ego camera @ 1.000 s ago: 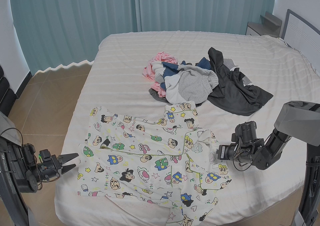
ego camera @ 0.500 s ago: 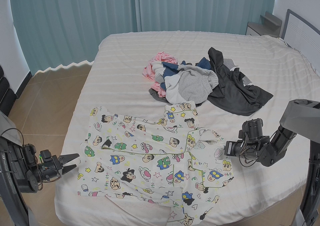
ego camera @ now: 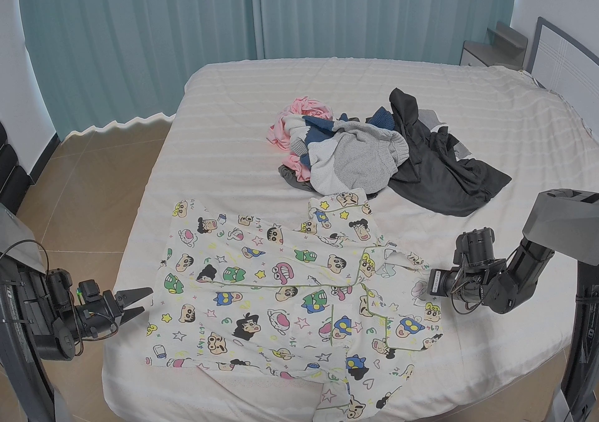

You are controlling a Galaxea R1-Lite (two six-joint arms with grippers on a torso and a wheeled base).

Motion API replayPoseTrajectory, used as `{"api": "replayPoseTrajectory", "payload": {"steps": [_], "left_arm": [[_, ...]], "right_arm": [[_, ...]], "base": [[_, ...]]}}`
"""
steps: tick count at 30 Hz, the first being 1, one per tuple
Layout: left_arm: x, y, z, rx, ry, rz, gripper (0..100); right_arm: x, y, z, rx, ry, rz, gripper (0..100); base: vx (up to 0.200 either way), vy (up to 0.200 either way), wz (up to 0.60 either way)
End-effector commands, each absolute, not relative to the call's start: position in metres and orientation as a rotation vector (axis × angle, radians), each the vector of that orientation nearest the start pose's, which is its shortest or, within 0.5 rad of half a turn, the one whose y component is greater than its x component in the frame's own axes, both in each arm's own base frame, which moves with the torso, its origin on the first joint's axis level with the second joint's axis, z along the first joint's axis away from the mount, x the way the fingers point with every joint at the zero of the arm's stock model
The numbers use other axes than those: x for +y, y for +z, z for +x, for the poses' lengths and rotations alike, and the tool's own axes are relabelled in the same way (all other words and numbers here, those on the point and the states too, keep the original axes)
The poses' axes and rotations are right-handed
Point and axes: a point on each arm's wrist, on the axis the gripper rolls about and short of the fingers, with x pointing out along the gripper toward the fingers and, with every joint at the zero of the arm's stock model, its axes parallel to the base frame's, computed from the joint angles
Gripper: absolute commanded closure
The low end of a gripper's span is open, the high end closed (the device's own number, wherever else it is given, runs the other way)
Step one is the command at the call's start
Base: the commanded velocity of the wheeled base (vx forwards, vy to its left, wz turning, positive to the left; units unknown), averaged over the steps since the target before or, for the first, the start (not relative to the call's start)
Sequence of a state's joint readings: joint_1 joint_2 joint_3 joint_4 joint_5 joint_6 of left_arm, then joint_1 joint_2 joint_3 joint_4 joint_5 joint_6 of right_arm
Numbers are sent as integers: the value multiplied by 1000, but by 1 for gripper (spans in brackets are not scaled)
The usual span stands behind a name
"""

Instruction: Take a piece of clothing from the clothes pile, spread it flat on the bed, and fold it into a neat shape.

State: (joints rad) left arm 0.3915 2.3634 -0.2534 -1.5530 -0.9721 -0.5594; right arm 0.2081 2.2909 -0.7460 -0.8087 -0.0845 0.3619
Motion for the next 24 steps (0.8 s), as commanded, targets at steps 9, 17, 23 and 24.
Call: {"api": "replayPoseTrajectory", "payload": {"steps": [9,17,23,24], "left_arm": [[84,-30,255,589,-443,-868,0],[84,-30,255,588,-443,-867,0],[84,-30,255,589,-443,-868,0],[84,-30,255,588,-443,-867,0]], "right_arm": [[66,-23,348,737,-31,237,0],[72,16,339,615,12,261,0],[93,75,318,474,107,318,0],[94,77,317,470,111,319,0]], "base": [[0,0,0],[0,0,0],[0,0,0],[0,0,0]]}}
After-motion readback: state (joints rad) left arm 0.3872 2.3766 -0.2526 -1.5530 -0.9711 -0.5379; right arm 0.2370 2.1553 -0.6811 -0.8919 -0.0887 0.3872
